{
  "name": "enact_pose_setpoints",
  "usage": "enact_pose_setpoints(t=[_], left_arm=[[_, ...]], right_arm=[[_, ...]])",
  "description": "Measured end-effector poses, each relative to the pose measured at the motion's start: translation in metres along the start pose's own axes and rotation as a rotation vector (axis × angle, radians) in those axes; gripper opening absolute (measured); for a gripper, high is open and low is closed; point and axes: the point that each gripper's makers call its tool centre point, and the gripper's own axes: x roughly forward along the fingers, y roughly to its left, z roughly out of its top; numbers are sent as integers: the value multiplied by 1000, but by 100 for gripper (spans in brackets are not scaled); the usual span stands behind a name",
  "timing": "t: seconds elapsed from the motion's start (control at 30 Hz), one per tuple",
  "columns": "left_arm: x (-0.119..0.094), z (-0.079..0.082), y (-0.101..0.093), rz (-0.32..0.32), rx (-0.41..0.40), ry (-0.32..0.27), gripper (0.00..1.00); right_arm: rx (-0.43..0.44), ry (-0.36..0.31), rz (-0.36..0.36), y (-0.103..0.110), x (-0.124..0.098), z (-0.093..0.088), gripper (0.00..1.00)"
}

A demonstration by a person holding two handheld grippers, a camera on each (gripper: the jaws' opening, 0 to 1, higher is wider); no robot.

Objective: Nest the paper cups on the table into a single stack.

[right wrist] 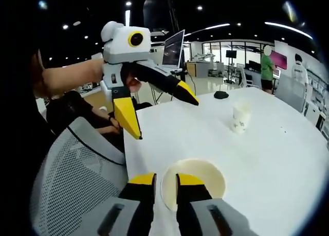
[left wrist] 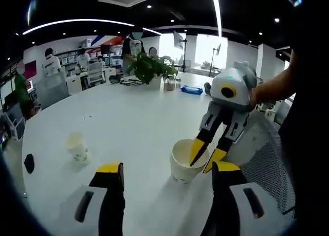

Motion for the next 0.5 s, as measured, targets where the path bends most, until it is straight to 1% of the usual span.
enact_pose_setpoints(t=[0.13, 0.23, 0.3, 0.4, 0.5], left_arm=[[-1, 1, 9, 15, -2, -1, 67], [-1, 2, 19, 26, 2, -1, 67], [0, 3, 25, 32, 7, -1, 67], [2, 5, 33, 40, 14, -1, 66], [5, 8, 40, 49, 12, -6, 66]], right_arm=[[6, -26, -30, -4, -7, 6, 14], [11, -44, -56, -7, -14, 8, 17], [20, -46, -77, -10, -18, 7, 21], [61, -81, -96, -13, -26, 8, 29], [67, -87, -126, -18, -30, 5, 37]])
